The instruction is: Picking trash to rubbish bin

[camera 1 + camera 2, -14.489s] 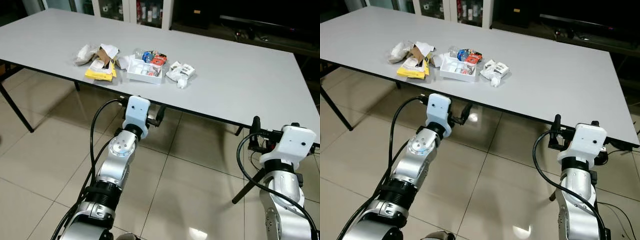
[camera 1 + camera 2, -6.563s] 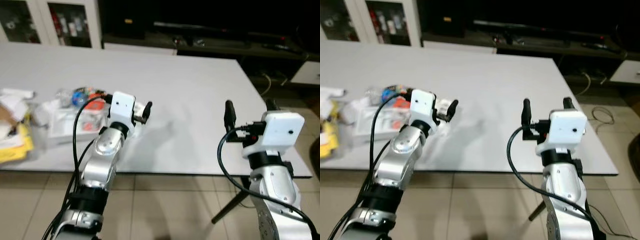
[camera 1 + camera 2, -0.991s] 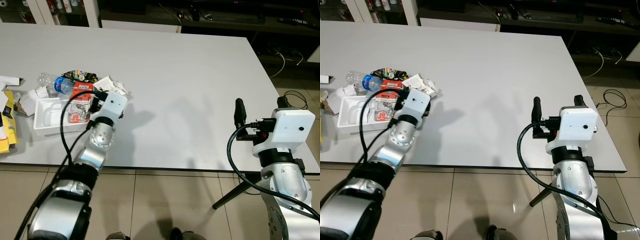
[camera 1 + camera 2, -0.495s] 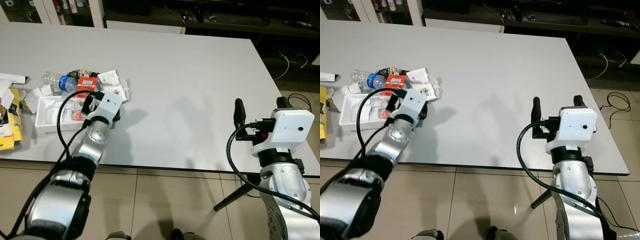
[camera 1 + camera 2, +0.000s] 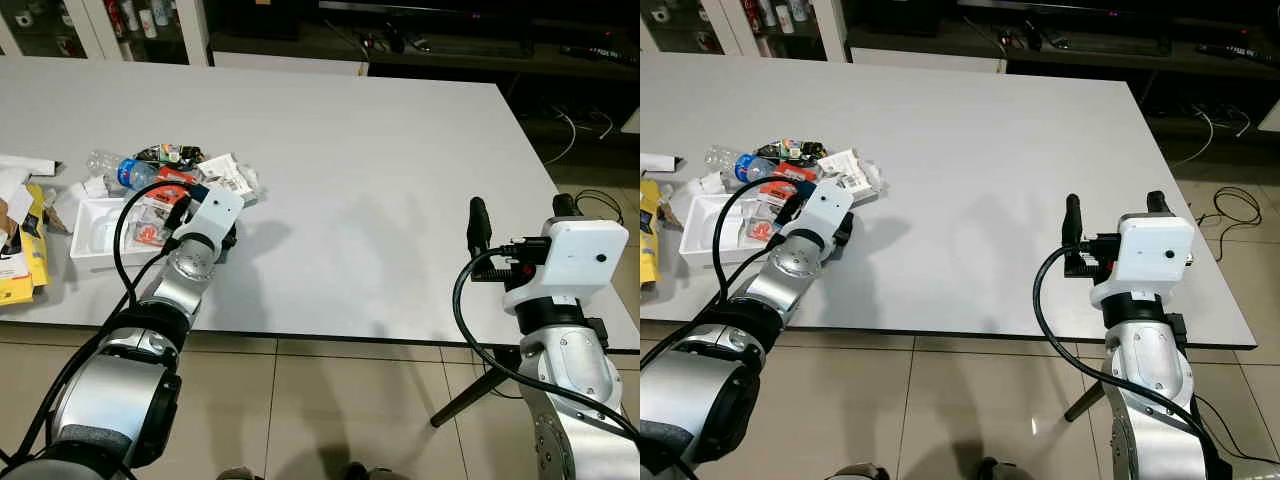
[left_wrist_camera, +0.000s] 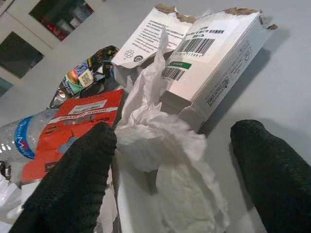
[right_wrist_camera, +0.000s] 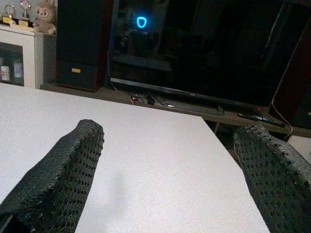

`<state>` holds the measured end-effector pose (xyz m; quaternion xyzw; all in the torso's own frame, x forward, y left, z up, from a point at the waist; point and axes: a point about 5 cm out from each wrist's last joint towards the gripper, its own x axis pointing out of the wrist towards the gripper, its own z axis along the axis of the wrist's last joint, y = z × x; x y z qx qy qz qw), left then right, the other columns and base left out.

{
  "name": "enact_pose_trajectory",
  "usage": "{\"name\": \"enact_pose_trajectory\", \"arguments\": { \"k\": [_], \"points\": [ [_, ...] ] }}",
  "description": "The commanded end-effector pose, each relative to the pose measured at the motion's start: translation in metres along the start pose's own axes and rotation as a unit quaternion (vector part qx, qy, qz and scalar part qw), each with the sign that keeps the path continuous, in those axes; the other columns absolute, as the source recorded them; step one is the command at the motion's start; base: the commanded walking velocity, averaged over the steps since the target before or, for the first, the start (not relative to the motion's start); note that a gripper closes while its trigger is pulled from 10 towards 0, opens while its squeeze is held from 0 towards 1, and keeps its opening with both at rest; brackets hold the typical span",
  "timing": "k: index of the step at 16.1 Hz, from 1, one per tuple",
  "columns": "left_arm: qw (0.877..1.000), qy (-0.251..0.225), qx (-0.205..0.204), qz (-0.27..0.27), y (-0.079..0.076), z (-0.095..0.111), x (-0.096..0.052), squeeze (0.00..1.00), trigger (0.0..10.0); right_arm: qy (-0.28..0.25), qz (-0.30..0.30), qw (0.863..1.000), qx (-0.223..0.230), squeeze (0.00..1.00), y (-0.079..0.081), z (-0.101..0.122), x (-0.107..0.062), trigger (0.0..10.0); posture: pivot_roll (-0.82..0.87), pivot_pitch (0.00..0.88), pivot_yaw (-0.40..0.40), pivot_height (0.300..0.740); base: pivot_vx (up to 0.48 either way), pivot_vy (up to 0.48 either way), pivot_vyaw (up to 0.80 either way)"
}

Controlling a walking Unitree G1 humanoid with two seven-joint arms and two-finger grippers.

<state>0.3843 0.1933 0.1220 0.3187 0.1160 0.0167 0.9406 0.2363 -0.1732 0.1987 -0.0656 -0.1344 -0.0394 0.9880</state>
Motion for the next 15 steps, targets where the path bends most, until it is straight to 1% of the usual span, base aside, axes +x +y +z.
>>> {"name": "enact_pose_trajectory", "arguments": {
  "k": [1, 2, 5, 15],
  "points": [
    [0.996, 0.082, -0.015, -0.043, -0.0164, -0.0386, -0.0092, 0.0, 0.0, 0.0, -0.003, 1.0, -0.003, 0.0, -0.0014, -0.0001, -0.001, 10.0, 0.12, 0.116, -0.053, 0.74, 0.0, 0.0, 0.0],
    [0.995, 0.086, -0.023, -0.047, -0.0175, -0.0406, -0.0099, 0.0, 0.0, 0.0, -0.002, 1.0, -0.003, 0.0, -0.0013, 0.0, -0.001, 10.0, 0.12, 0.116, -0.053, 0.74, 0.0, 0.0, 0.0],
    [0.994, 0.092, -0.028, -0.06, -0.022, -0.0452, -0.012, 0.0, 0.0, 0.0, 0.0, 1.0, -0.004, 0.0, -0.0007, -0.0002, -0.0003, 10.0, 0.12, 0.116, -0.053, 0.74, 0.0, 0.0, 0.0],
    [0.993, 0.091, -0.04, -0.061, -0.0222, -0.046, -0.0124, 0.0, 0.0, 0.003, -0.001, 1.0, -0.006, 0.0, -0.0002, -0.0019, -0.0012, 10.0, 0.12, 0.114, -0.052, 0.74, 0.0, 0.0, 0.0]
  ]
}}
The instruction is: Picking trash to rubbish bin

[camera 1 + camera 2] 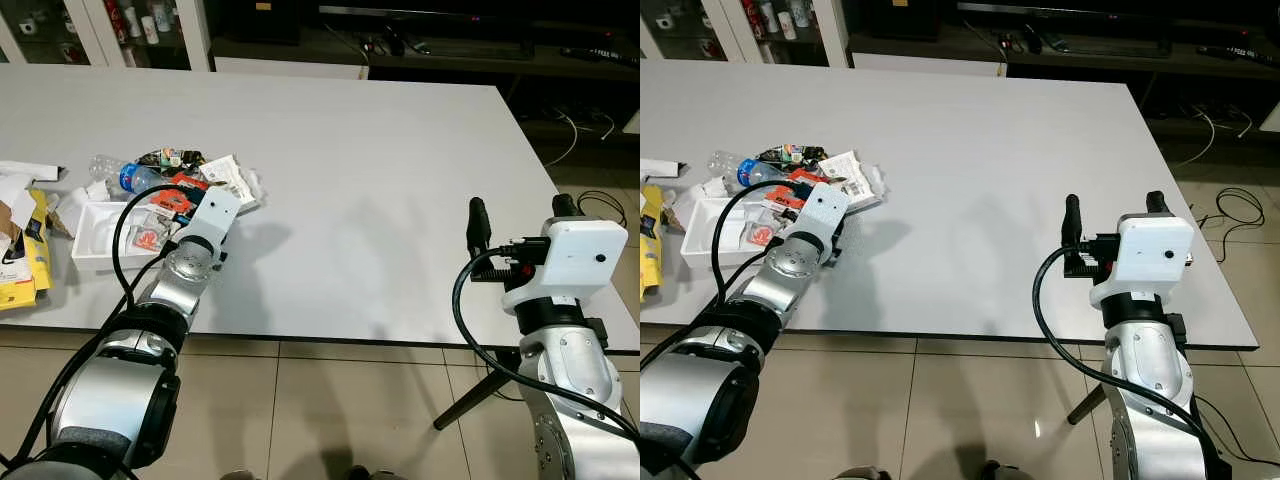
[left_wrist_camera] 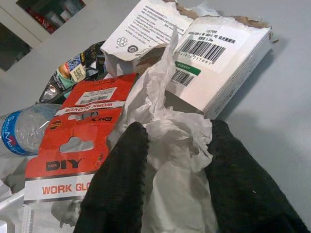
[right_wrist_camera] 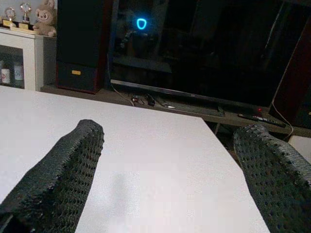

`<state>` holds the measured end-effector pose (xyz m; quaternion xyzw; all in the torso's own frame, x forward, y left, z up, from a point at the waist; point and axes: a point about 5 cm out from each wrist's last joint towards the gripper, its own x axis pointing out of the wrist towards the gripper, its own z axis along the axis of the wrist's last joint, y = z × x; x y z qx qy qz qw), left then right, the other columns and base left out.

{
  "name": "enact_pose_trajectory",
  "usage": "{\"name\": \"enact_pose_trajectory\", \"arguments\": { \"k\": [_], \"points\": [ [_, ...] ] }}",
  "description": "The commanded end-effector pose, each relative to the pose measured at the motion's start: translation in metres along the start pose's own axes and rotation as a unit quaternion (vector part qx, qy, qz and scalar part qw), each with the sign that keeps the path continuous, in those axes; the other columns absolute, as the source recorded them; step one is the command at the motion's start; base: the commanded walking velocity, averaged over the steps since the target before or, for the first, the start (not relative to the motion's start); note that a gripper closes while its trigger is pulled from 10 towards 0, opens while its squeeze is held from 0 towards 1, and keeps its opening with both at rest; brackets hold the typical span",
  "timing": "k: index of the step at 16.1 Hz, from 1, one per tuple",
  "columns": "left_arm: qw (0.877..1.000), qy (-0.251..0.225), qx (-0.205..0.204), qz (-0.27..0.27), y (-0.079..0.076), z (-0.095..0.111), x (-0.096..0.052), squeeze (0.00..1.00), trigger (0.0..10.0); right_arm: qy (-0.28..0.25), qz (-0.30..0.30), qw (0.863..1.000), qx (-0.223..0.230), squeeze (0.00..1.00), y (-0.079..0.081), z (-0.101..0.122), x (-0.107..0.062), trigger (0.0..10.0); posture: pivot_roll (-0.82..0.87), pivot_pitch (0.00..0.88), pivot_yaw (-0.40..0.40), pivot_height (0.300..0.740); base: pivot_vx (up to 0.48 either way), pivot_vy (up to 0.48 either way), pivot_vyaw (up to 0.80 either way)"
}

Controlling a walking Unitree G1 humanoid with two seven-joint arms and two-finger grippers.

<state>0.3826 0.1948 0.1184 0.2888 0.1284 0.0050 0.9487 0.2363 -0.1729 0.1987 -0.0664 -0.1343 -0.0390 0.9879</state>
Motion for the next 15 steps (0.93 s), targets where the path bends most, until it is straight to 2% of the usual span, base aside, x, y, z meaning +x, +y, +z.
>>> {"name": "enact_pose_trajectory", "arguments": {
  "k": [1, 3, 5, 10, 15],
  "points": [
    [0.996, 0.083, -0.013, -0.042, -0.021, -0.043, -0.01, 0.0, 0.0, 0.003, -0.001, 1.0, -0.005, 0.0, -0.001, -0.002, -0.002, 10.0, 0.12, 0.114, -0.052, 0.74, 0.0, 0.0, 0.0],
    [0.996, 0.082, -0.015, -0.043, -0.021, -0.042, -0.01, 0.0, 0.0, 0.003, -0.001, 1.0, -0.005, 0.0, -0.001, -0.002, -0.002, 10.0, 0.12, 0.114, -0.052, 0.74, 0.0, 0.0, 0.0],
    [0.997, 0.062, -0.023, -0.037, -0.022, -0.036, -0.009, 0.0, 0.0, 0.003, -0.002, 1.0, -0.006, 0.0, -0.001, -0.002, -0.002, 10.0, 0.12, 0.114, -0.051, 0.74, 0.0, 0.0, 0.0],
    [0.999, -0.016, -0.039, 0.015, -0.014, -0.007, -0.004, 0.0, 0.0, 0.002, -0.003, 1.0, -0.007, 0.0, -0.002, -0.002, -0.001, 10.0, 0.11, 0.109, -0.051, 0.74, 0.0, 0.0, 0.0],
    [0.997, -0.05, -0.059, 0.025, -0.017, 0.006, -0.004, 0.0, 0.0, 0.0, -0.001, 1.0, -0.007, 0.0, -0.002, -0.002, 0.001, 10.0, 0.12, 0.104, -0.056, 0.74, 0.0, 0.0, 0.0]
  ]
}}
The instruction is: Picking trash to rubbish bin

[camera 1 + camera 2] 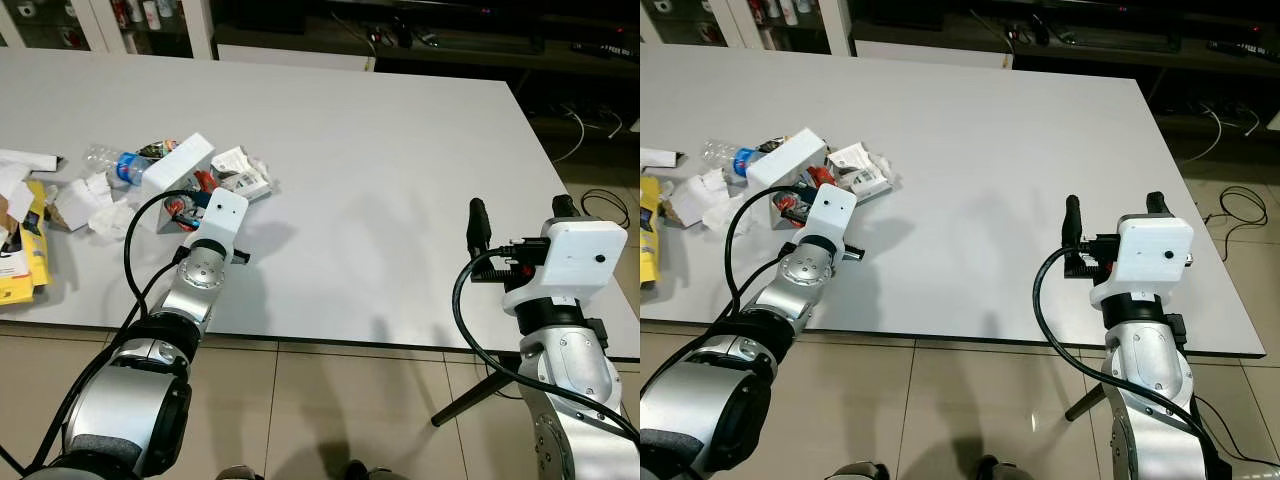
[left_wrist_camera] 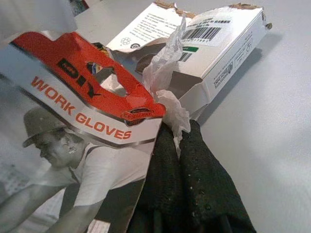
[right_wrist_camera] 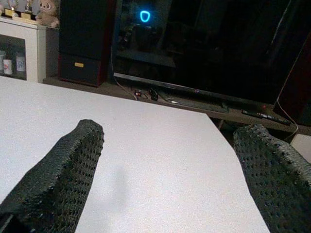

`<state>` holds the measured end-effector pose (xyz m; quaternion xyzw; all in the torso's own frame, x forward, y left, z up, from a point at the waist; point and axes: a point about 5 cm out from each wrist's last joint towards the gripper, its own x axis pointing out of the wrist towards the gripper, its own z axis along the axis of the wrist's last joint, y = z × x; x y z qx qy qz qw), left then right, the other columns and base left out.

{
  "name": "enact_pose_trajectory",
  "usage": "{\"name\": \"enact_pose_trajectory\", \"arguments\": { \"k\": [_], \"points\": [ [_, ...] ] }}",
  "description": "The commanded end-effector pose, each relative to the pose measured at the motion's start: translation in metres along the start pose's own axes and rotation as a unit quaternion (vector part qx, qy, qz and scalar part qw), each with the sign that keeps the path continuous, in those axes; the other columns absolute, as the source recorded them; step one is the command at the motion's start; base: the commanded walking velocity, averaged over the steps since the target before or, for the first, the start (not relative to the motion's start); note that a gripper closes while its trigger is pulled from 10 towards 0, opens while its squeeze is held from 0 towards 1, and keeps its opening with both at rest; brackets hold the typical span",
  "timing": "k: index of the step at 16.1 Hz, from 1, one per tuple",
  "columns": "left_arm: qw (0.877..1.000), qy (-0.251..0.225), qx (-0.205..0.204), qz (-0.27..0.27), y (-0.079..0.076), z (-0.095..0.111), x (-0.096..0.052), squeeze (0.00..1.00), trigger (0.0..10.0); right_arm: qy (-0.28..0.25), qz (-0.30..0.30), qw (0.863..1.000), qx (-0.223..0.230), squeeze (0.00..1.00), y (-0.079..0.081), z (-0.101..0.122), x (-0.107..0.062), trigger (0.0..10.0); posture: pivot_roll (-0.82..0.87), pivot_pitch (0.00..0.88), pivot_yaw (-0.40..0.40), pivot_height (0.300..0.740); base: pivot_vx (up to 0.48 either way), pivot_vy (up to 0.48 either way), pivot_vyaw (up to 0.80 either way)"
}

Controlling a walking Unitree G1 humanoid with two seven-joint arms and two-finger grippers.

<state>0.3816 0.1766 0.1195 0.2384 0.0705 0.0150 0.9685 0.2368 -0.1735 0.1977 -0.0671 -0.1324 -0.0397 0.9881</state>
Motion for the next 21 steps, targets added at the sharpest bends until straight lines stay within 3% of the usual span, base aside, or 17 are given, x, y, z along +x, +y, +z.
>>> {"name": "enact_pose_trajectory", "arguments": {
  "k": [1, 8, 11, 13, 17, 18, 19, 21],
  "points": [
    [1.0, -0.01, -0.012, 0.009, -0.002, 0.0, -0.002, 0.0, 0.0, -0.003, 0.0, 1.0, -0.007, 0.0, -0.001, 0.0, 0.001, 10.0, 0.12, 0.104, -0.056, 0.74, 0.0, 0.0, 0.0],
    [0.989, -0.147, -0.029, 0.004, -0.017, 0.046, -0.011, 0.0, 0.0, -0.007, -0.003, 1.0, -0.007, 0.0, -0.004, 0.0, 0.003, 10.0, 0.13, 0.096, -0.06, 0.74, 0.0, 0.0, 0.0],
    [0.973, -0.228, -0.028, -0.013, -0.026, 0.065, -0.027, 0.0, 0.0, -0.01, -0.002, 1.0, -0.008, 0.0, -0.004, 0.001, 0.005, 10.0, 0.13, 0.089, -0.066, 0.74, 0.0, 0.0, 0.0],
    [0.967, -0.254, -0.026, -0.019, -0.027, 0.074, -0.033, 0.0, 0.0, -0.013, -0.002, 1.0, -0.009, 0.0, -0.005, 0.001, 0.006, 10.0, 0.14, 0.084, -0.07, 0.74, 0.0, 0.0, 0.0],
    [0.951, -0.306, -0.045, -0.012, -0.022, 0.103, -0.043, 0.0, 0.0, -0.018, 0.0, 1.0, -0.009, 0.0, -0.004, 0.003, 0.01, 10.0, 0.14, 0.076, -0.074, 0.74, 0.0, 0.0, 0.0],
    [0.942, -0.332, -0.047, -0.001, -0.018, 0.114, -0.048, 0.0, 0.0, -0.019, 0.002, 1.0, -0.01, 0.0, -0.004, 0.003, 0.01, 10.0, 0.14, 0.075, -0.075, 0.74, 0.0, 0.0, 0.0],
    [0.939, -0.342, -0.041, 0.004, -0.016, 0.116, -0.05, 0.0, 0.0, -0.019, 0.003, 1.0, -0.01, 0.0, -0.003, 0.003, 0.01, 10.0, 0.14, 0.073, -0.076, 0.74, 0.0, 0.0, 0.0],
    [0.947, -0.318, -0.034, 0.007, -0.014, 0.101, -0.051, 0.0, 0.0, -0.018, 0.009, 1.0, -0.006, 0.0, 0.0, 0.003, 0.011, 10.0, 0.15, 0.077, -0.077, 0.74, 0.0, 0.0, 0.0]
  ]
}}
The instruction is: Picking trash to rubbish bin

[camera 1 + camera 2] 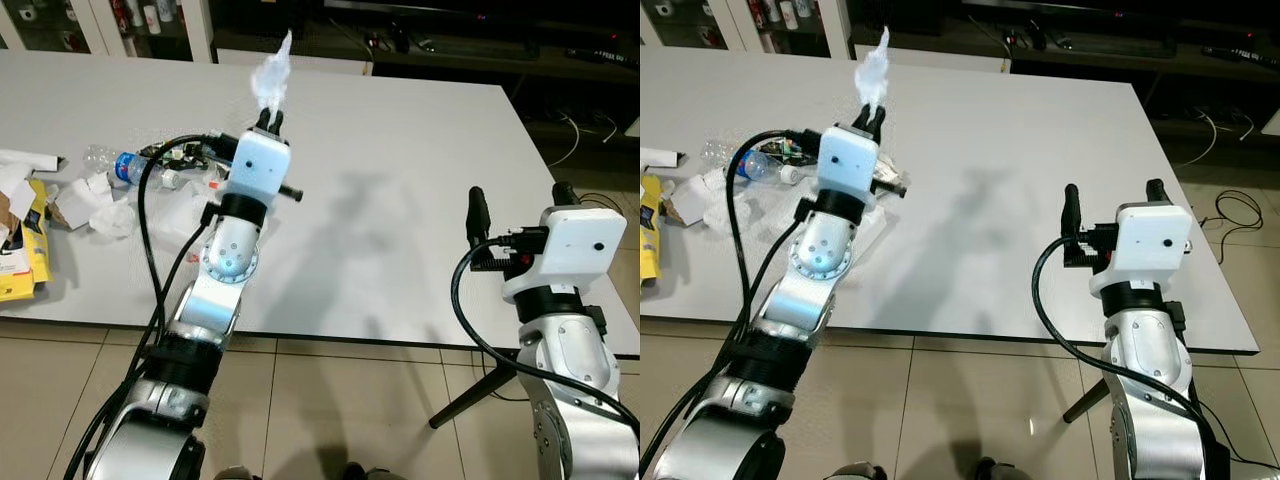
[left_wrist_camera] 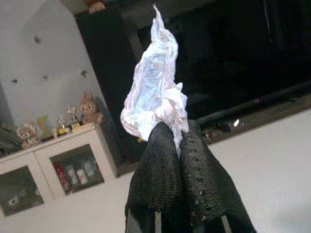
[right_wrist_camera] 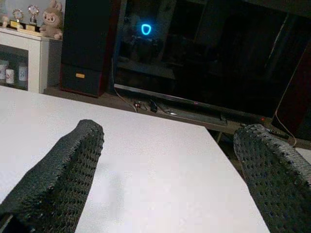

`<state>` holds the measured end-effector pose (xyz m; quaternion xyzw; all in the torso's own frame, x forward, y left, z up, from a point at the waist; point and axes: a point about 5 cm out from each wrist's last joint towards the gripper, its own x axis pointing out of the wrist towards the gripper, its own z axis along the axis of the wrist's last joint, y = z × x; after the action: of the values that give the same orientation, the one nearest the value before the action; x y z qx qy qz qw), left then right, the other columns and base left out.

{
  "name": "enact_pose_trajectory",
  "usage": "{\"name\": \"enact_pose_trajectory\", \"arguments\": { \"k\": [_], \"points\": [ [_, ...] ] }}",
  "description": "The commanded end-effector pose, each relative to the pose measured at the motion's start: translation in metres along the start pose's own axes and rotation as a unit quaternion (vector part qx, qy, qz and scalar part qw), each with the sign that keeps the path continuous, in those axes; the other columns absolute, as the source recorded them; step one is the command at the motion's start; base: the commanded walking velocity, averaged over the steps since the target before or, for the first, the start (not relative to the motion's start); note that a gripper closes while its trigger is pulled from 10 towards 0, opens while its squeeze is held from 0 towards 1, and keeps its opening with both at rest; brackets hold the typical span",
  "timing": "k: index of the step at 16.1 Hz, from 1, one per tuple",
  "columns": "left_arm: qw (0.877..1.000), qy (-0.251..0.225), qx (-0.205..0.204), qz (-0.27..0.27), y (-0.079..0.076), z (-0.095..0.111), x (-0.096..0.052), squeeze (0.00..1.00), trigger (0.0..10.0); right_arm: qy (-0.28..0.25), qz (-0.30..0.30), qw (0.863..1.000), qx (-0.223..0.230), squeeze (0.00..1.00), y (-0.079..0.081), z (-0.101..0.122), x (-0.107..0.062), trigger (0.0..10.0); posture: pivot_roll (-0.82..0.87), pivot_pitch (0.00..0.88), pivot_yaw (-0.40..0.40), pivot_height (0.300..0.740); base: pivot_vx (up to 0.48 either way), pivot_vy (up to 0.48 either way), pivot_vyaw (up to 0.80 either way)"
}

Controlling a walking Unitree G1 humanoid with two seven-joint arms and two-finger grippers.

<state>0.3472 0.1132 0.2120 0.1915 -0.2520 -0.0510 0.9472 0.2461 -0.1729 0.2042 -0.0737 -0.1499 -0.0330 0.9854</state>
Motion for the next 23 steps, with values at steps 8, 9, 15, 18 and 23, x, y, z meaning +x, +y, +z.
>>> {"name": "enact_pose_trajectory", "arguments": {
  "k": [8, 9, 15, 18, 23],
  "points": [
    [0.996, 0.069, 0.053, 0.017, 0.02, -0.026, -0.024, 0.0, 0.0, 0.011, 0.029, 1.0, 0.002, 0.0, 0.009, -0.009, 0.003, 10.0, 0.16, 0.086, -0.083, 0.74, 0.0, 0.0, 0.0],
    [0.996, 0.073, 0.045, 0.014, 0.016, -0.025, -0.023, 0.0, 0.0, 0.011, 0.028, 1.0, 0.001, 0.0, 0.01, -0.009, 0.003, 10.0, 0.18, 0.092, -0.078, 0.74, 0.0, 0.0, 0.67],
    [0.994, 0.102, 0.024, 0.008, 0.011, -0.031, -0.022, 0.0, 0.0, 0.013, 0.015, 1.0, 0.01, 0.0, 0.01, -0.011, 0.003, 10.0, 0.17, 0.086, -0.07, 0.74, 0.0, 0.0, 0.3],
    [0.995, 0.101, 0.02, 0.012, 0.007, -0.027, -0.018, 0.0, 0.0, 0.013, 0.012, 1.0, 0.013, 0.0, 0.007, -0.011, 0.004, 10.0, 0.17, 0.08, -0.071, 0.74, 0.0, 0.0, 0.0],
    [0.993, 0.113, 0.036, 0.019, 0.016, -0.033, -0.024, 0.0, 0.0, 0.012, 0.022, 1.0, 0.004, 0.0, 0.013, -0.014, 0.008, 10.0, 0.21, 0.091, -0.081, 0.74, 0.0, 0.0, 0.47]
  ]
}}
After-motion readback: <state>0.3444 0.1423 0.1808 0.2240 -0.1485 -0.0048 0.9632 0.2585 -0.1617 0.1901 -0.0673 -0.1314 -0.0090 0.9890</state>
